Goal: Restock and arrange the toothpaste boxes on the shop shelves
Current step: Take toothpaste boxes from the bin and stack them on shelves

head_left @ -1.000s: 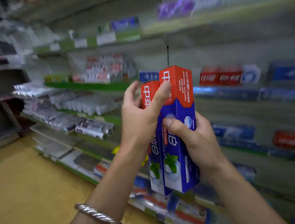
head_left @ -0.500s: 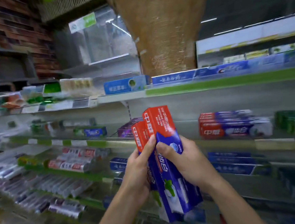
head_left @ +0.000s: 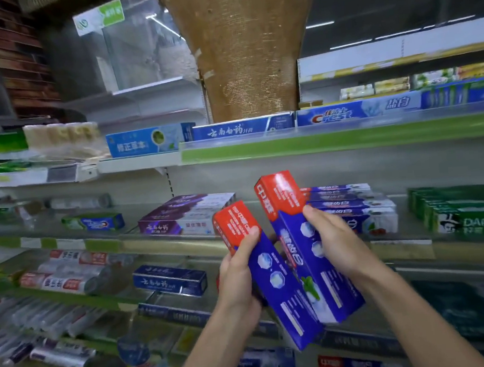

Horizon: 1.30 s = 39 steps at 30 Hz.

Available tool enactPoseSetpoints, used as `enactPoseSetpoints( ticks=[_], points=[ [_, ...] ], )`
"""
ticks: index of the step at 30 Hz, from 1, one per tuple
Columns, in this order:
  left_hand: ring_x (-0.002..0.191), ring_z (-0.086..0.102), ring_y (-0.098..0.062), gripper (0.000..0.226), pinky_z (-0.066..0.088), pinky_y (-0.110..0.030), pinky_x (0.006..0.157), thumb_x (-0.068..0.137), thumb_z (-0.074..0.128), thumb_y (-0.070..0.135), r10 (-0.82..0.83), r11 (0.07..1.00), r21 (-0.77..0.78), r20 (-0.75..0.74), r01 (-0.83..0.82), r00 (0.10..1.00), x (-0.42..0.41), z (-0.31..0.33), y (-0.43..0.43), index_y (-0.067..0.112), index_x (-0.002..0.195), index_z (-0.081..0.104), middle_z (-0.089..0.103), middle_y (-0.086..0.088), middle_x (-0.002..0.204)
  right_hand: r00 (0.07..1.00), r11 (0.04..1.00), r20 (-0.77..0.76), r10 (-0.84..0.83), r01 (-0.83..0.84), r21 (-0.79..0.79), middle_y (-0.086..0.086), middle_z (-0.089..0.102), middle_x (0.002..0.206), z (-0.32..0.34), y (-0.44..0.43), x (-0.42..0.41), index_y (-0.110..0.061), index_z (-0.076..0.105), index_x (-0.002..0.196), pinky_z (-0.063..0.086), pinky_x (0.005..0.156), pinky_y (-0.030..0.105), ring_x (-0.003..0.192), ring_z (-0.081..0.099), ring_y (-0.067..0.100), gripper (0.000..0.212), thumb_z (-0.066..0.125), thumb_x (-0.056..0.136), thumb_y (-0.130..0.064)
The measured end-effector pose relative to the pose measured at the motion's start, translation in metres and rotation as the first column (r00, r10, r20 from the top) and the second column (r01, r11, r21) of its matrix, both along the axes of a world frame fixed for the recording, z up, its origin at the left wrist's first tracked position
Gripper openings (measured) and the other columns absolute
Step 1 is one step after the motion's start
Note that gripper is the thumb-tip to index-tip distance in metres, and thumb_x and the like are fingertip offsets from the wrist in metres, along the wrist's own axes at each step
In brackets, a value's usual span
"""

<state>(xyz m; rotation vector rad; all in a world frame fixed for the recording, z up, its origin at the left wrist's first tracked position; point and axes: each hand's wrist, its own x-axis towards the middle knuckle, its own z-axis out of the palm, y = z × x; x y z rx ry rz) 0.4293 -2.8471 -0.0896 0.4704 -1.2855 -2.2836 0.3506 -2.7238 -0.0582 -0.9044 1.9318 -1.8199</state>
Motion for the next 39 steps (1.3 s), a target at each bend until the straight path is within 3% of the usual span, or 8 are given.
enactPoseSetpoints(
  ticks=[7, 12, 18, 21, 26, 29, 33, 39],
  points=[
    [0.064, 0.055, -0.019, 0.023, 0.045, -0.034, 0.070, 0.075, 0.057, 0.030, -0.206, 0.974, 0.064, -0.170, 0.219, 0.964, -0.034, -0.003, -0.025, 0.011, 0.086, 0.058, 0.058, -0.006, 0.069, 0.972, 0.983, 0.231, 0.040, 0.003, -0.184, 0.003, 0.068, 0.071, -0.011, -0.007, -0.022, -0.014, 0.065, 0.098, 0.051, 0.052, 0.026, 0.055, 0.064, 0.013, 0.038, 0.071, 0.074, -0.043],
    [0.089, 0.068, -0.036, 0.050, 0.057, -0.042, 0.081, 0.079, 0.062, 0.040, -0.257, 0.964, 0.048, -0.074, 0.260, 0.964, -0.044, -0.016, -0.025, -0.001, 0.108, 0.066, 0.071, -0.023, 0.099, 0.965, 0.993, 0.255, 0.061, -0.032, -0.114, 0.009, 0.066, 0.068, -0.031, -0.006, -0.034, -0.011, 0.063, 0.092, 0.049, 0.047, 0.024, 0.051, 0.061, 0.018, 0.055, 0.076, 0.045, -0.035],
    [0.064, 0.070, -0.027, 0.052, 0.058, -0.034, 0.059, 0.058, 0.076, 0.025, -0.148, 0.989, 0.000, -0.010, 0.148, 0.989, -0.059, -0.033, -0.003, -0.002, 0.101, 0.065, 0.074, -0.019, 0.084, 0.883, 0.985, 0.438, 0.170, -0.163, -0.054, 0.018, 0.071, 0.093, -0.040, 0.019, -0.047, -0.008, 0.077, 0.087, 0.056, 0.065, 0.031, 0.067, 0.068, 0.023, 0.034, 0.072, 0.072, -0.039],
    [0.076, 0.072, -0.031, 0.058, 0.059, -0.044, 0.076, 0.057, 0.078, 0.025, -0.176, 0.984, 0.010, -0.016, 0.176, 0.984, -0.068, -0.030, 0.018, -0.001, 0.107, 0.066, 0.073, -0.022, 0.095, 0.831, 0.972, 0.507, 0.229, -0.225, -0.069, 0.019, 0.071, 0.105, -0.035, 0.033, -0.061, -0.008, 0.074, 0.102, 0.057, 0.082, 0.039, 0.079, 0.072, 0.026, 0.044, 0.062, 0.076, -0.041],
    [0.093, 0.070, -0.036, 0.075, 0.055, -0.049, 0.086, 0.051, 0.082, 0.035, -0.084, 0.996, 0.037, -0.056, 0.086, 0.995, -0.091, -0.022, 0.051, -0.001, 0.114, 0.063, 0.072, -0.020, 0.104, 0.854, 0.933, 0.383, 0.352, -0.352, -0.072, 0.015, 0.074, 0.095, -0.021, 0.066, -0.088, -0.011, 0.073, 0.097, 0.058, 0.063, 0.030, 0.072, 0.072, 0.022, 0.054, 0.081, 0.060, -0.050],
    [0.092, 0.070, -0.037, 0.101, 0.056, -0.051, 0.084, 0.029, 0.091, 0.052, 0.041, 0.999, 0.029, -0.059, -0.039, 0.997, -0.100, -0.017, 0.068, 0.000, 0.110, 0.064, 0.072, -0.020, 0.103, 0.858, 0.913, 0.334, 0.390, -0.409, -0.015, 0.017, 0.073, 0.084, -0.017, 0.078, -0.107, -0.006, 0.071, 0.092, 0.058, 0.059, 0.030, 0.064, 0.071, 0.023, 0.052, 0.086, 0.048, -0.029],
    [0.084, 0.072, -0.031, 0.065, 0.058, -0.046, 0.080, 0.062, 0.069, 0.049, 0.094, 0.995, 0.033, -0.055, -0.092, 0.994, -0.103, -0.010, 0.077, -0.001, 0.104, 0.063, 0.074, -0.019, 0.097, 0.863, 0.935, 0.374, 0.339, -0.355, -0.028, 0.016, 0.069, 0.060, -0.005, 0.078, -0.115, -0.001, 0.069, 0.075, 0.055, 0.043, 0.026, 0.044, 0.065, 0.022, 0.019, 0.067, 0.062, -0.014],
    [0.099, 0.067, -0.036, 0.072, 0.059, -0.046, 0.077, 0.059, 0.083, 0.028, 0.045, 0.993, 0.108, -0.038, -0.041, 0.998, -0.106, -0.003, 0.065, 0.005, 0.124, 0.060, 0.070, -0.019, 0.110, 0.934, 0.952, 0.201, 0.296, -0.307, 0.022, 0.015, 0.075, 0.092, 0.011, 0.078, -0.118, -0.012, 0.069, 0.096, 0.059, 0.073, 0.036, 0.069, 0.071, 0.024, 0.019, 0.065, 0.079, -0.018]
  ],
)
